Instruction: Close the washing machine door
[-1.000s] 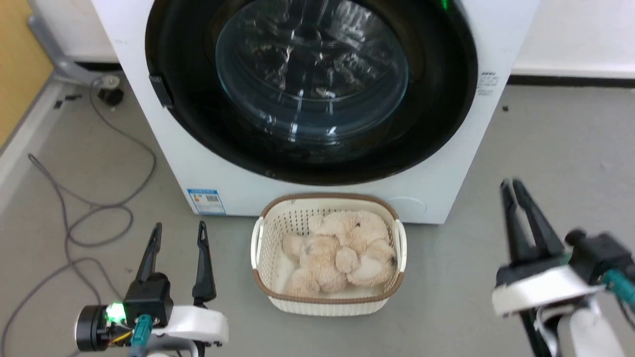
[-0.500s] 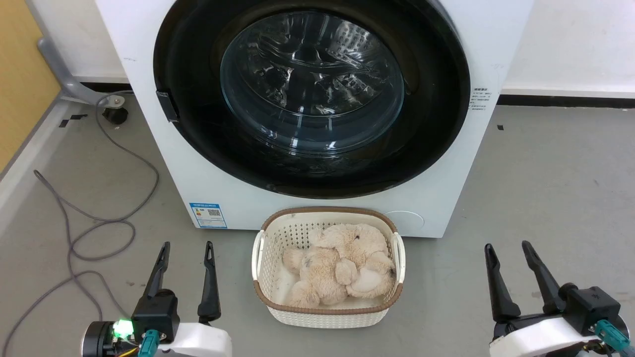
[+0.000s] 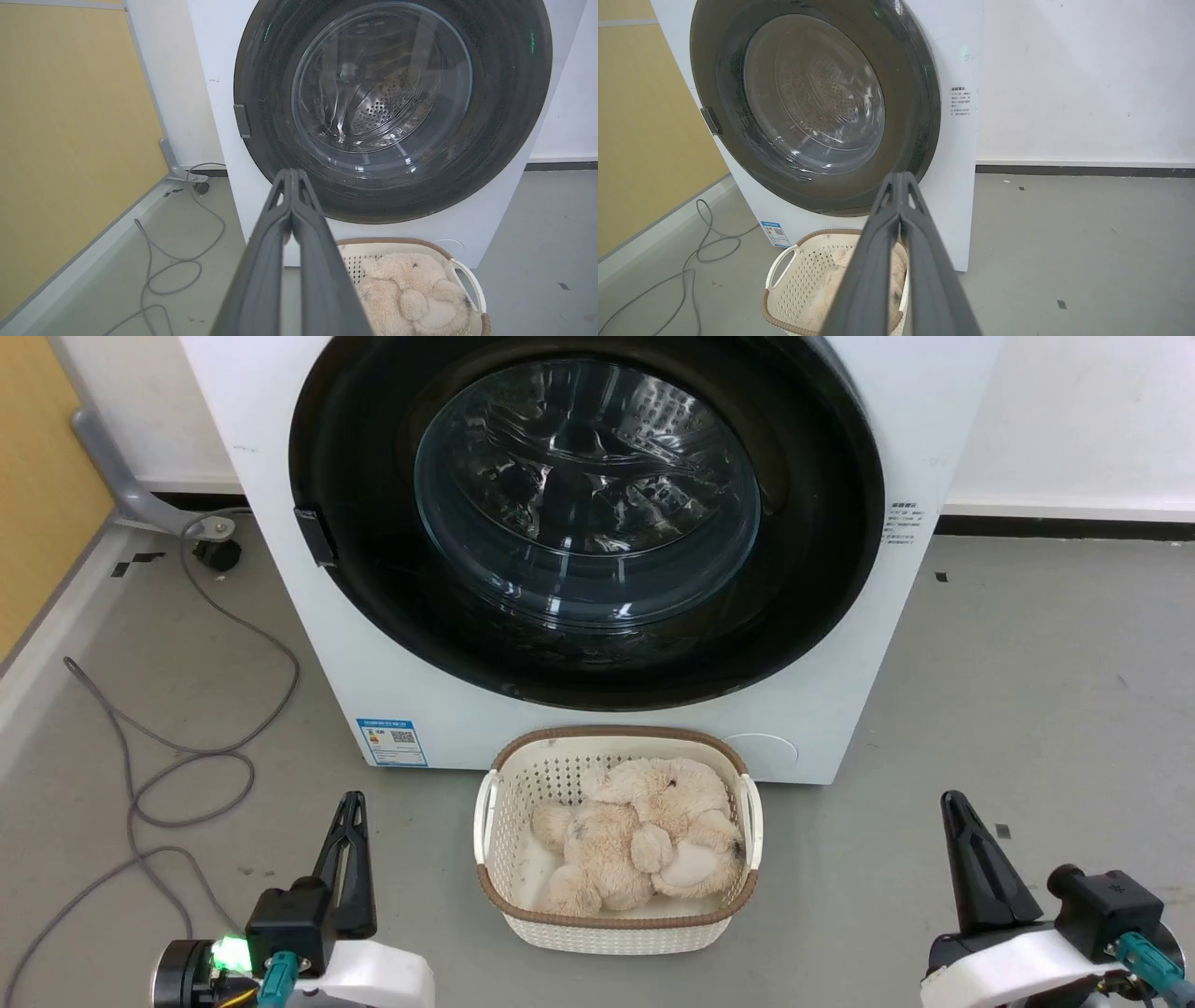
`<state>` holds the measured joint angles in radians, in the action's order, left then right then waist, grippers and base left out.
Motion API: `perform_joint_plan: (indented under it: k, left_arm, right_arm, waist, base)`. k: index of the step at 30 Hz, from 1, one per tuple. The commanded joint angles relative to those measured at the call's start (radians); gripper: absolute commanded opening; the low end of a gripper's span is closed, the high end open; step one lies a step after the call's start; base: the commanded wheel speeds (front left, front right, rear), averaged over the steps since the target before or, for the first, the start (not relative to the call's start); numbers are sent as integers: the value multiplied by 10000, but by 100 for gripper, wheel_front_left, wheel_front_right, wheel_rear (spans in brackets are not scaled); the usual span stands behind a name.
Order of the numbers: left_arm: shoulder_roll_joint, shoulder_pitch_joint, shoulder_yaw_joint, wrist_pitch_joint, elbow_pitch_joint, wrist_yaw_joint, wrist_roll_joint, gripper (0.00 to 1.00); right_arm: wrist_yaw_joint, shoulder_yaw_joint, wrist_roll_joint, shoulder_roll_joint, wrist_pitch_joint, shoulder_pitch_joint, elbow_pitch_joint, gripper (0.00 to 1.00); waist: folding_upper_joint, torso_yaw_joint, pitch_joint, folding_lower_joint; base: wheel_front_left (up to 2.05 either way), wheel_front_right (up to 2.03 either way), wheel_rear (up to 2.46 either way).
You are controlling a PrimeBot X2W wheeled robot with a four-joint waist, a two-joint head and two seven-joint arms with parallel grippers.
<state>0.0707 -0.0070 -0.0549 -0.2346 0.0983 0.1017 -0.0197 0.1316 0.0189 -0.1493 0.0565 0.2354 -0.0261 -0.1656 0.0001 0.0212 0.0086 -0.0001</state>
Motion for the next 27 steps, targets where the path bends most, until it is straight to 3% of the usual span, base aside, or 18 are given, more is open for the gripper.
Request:
perform_joint_plan:
  k: [1, 27]
  left_arm:
    - [-17, 7, 16, 48, -53, -45, 20, 0]
    - [-60, 22, 140, 579, -268, -270, 61, 0]
  right_arm:
    - [-1, -12, 61, -6, -43, 27, 69, 0]
    - [-3, -53, 392, -19, -578, 81, 436, 0]
  waist:
    - [-1, -2, 0, 1]
    - [-1, -50, -20, 1]
  base:
    - [0, 0, 0]
    - [0, 0, 0]
